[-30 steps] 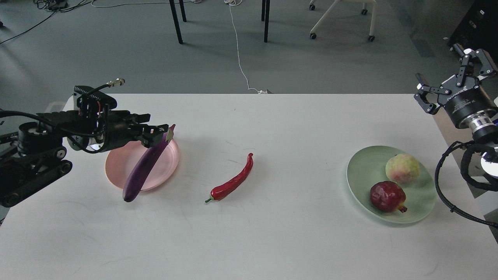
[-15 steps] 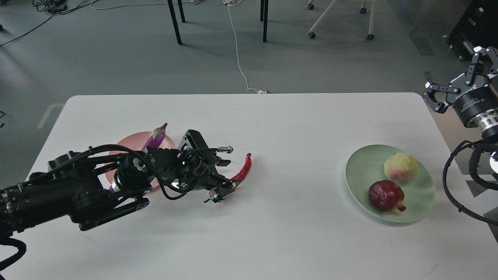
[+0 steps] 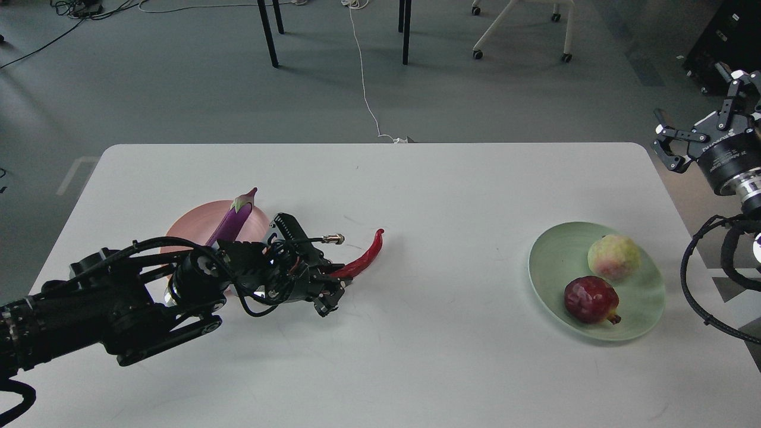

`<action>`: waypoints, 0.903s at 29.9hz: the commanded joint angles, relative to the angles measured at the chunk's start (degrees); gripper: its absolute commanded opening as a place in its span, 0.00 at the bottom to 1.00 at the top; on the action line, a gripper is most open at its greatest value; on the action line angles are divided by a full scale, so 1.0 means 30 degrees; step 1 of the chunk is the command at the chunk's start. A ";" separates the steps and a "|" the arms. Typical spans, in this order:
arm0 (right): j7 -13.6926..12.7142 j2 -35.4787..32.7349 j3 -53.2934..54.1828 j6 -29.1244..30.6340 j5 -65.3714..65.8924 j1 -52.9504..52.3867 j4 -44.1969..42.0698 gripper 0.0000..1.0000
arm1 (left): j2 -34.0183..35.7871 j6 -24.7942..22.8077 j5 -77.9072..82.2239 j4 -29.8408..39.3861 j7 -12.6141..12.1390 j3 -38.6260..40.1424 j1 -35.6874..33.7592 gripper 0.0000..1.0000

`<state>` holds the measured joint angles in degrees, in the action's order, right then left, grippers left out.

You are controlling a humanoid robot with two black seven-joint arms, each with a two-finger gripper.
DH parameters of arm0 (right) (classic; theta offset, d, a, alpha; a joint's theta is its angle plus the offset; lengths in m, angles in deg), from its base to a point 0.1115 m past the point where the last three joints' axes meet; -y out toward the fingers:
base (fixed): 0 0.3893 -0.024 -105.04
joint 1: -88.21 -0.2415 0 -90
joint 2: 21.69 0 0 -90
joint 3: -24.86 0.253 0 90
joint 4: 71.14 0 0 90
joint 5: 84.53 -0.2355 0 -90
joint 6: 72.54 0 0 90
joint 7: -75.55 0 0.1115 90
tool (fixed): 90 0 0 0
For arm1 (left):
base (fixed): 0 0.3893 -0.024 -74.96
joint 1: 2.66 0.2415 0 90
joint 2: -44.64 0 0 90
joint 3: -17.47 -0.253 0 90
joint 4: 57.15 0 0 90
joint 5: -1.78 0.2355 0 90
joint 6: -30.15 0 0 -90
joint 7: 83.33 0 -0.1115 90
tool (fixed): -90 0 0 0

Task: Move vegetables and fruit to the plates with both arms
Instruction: 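Lift the chili pepper and lower it onto the pink plate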

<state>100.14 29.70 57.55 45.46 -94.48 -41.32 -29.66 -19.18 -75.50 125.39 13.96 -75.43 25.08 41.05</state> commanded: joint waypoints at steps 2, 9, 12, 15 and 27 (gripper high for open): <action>0.0008 -0.0024 -0.0057 -0.0001 0.0005 -0.0007 -0.0028 0.99 | 0.2019 0.0029 -0.0273 0.1662 0.0148 0.1793 -0.0069 0.06; 0.0008 0.0005 -0.0057 -0.0001 0.0005 -0.0007 -0.0028 0.99 | 0.6854 0.0817 -0.3317 0.2078 0.0441 0.2325 0.0048 0.07; 0.0008 0.0064 -0.0027 -0.0001 0.0005 -0.0007 -0.0028 0.99 | 0.7999 0.1727 -0.4286 0.1289 0.0938 0.2237 0.0048 0.07; 0.0008 0.0094 -0.0027 -0.0001 0.0005 -0.0007 -0.0028 0.99 | 0.8558 0.1875 -0.4961 -0.0320 0.1874 0.2179 0.0019 0.07; -0.0021 0.0006 -0.0086 -0.0001 0.0064 -0.0124 0.0001 0.99 | 0.7740 0.2842 -0.4962 -0.3520 0.2727 0.1709 0.1864 0.30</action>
<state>100.13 29.86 57.30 45.46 -94.31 -41.65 -29.69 4.97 -67.23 110.37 3.46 -67.46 30.21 46.06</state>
